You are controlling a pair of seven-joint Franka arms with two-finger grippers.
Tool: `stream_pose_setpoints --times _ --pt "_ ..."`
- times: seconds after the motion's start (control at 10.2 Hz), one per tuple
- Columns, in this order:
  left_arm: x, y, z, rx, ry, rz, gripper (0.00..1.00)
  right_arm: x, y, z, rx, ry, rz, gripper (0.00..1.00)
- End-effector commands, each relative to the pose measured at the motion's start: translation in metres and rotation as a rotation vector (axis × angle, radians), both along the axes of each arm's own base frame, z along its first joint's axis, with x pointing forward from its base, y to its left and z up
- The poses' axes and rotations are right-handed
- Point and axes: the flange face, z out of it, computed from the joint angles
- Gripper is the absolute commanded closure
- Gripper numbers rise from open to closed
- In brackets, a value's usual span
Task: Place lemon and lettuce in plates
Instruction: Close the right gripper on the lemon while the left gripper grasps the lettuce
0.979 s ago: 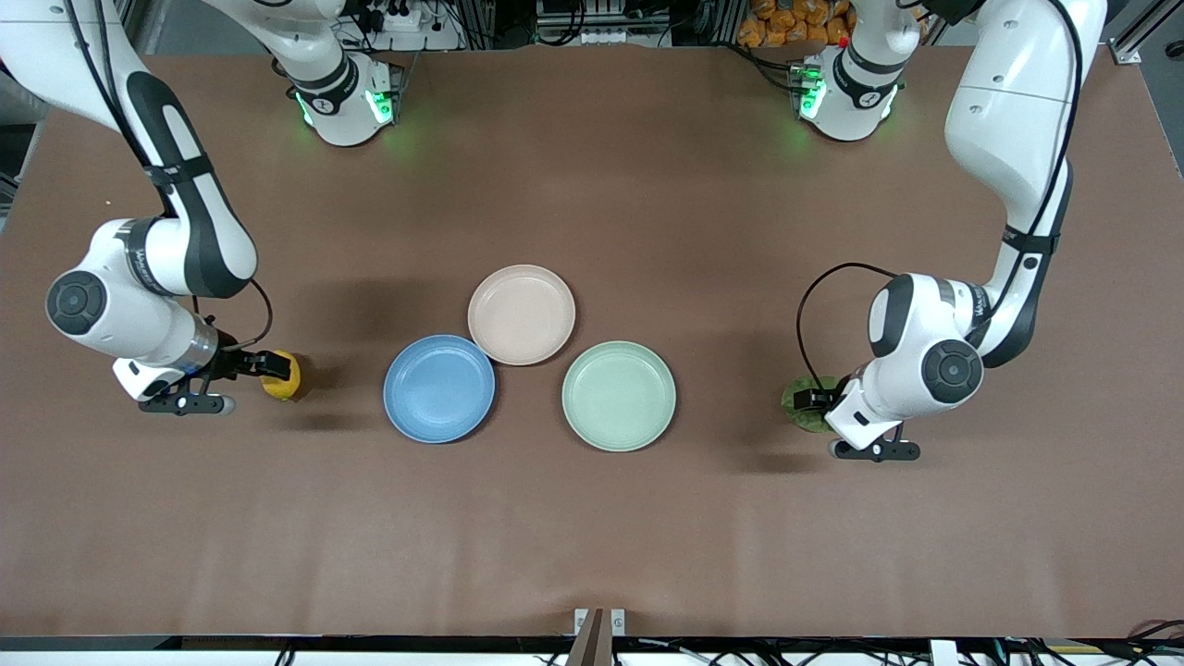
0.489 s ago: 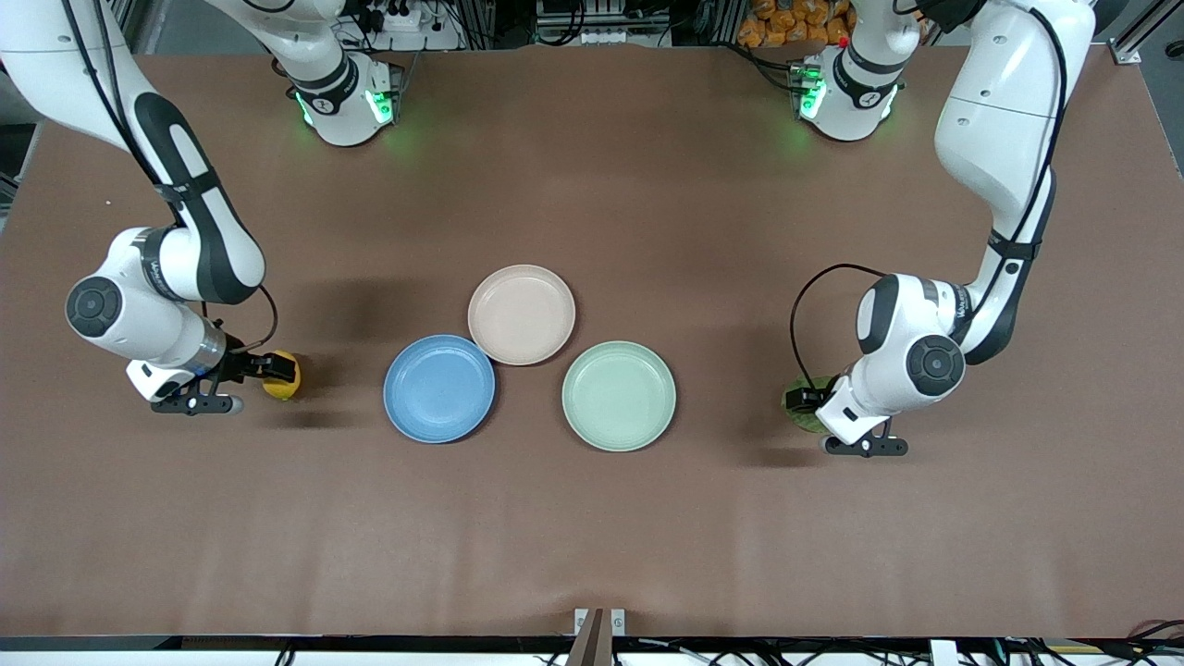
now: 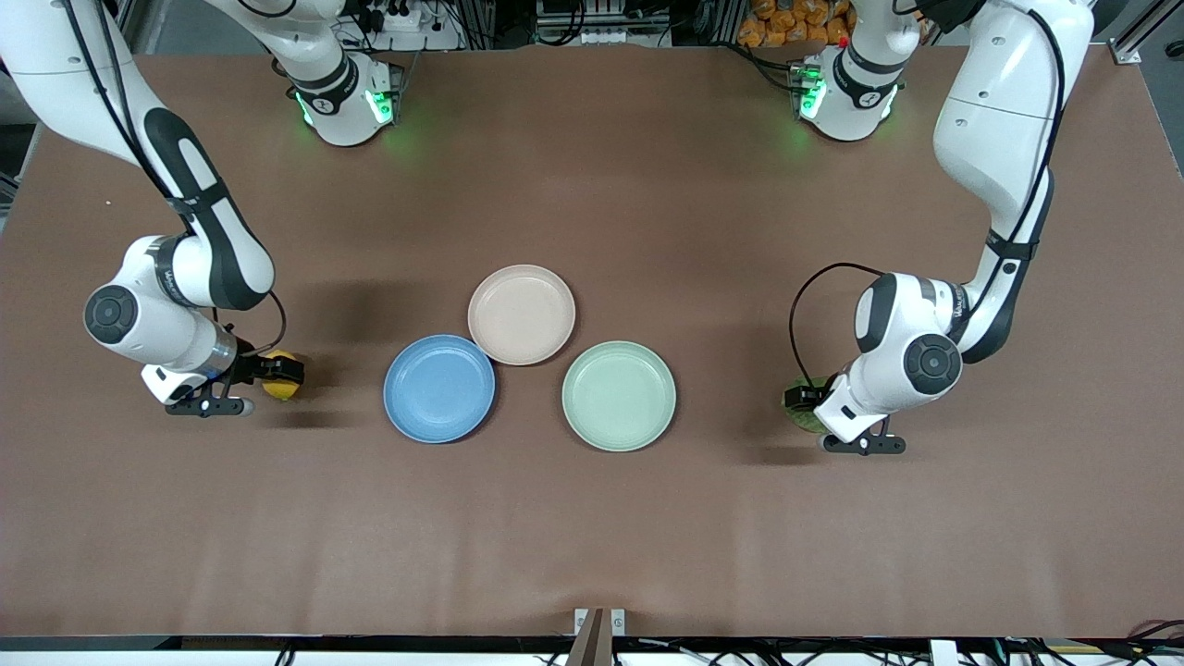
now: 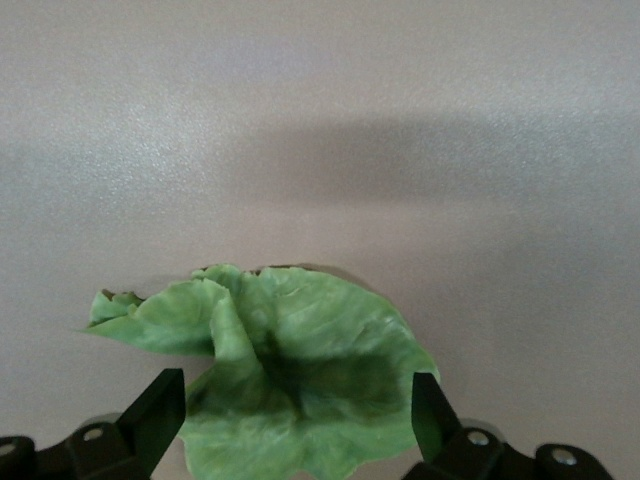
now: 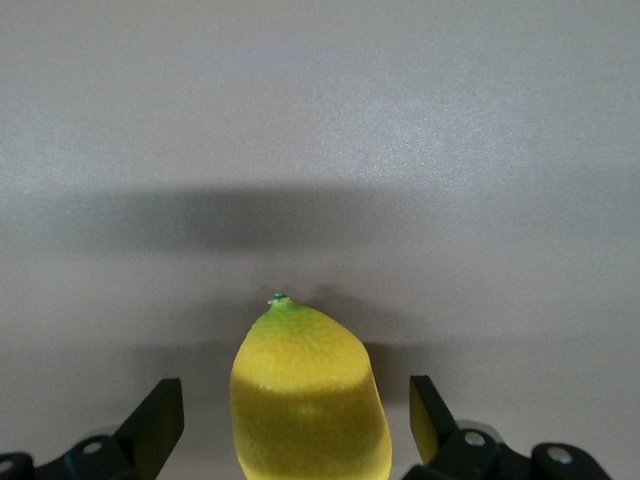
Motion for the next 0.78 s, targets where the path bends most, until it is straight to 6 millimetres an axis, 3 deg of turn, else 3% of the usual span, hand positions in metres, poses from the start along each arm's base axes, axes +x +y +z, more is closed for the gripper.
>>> stream_pose_setpoints --times 0.0,0.29,0.49,0.59,0.69 --pt "-0.002 -0.002 -0.004 0.0 -0.003 0.012 0.0 -0.001 -0.003 -0.011 0.008 -0.01 0.012 0.0" --pt "-0.006 -0.009 -0.012 0.003 0.009 -0.002 0.0 -0.002 -0.003 -0.016 0.009 -0.003 0.012 0.04" --pt "-0.006 -0.009 -0.015 0.003 0.012 0.0 0.0 -0.002 -0.002 -0.016 0.01 0.0 0.017 0.27" --pt "-0.006 -0.009 -0.015 0.003 0.014 0.001 0.4 -0.002 -0.003 -0.015 0.009 0.002 0.015 0.4" --pt "-0.006 -0.008 -0.015 0.005 0.012 0.003 0.88 -0.003 -0.003 -0.015 0.01 0.003 0.018 0.53"
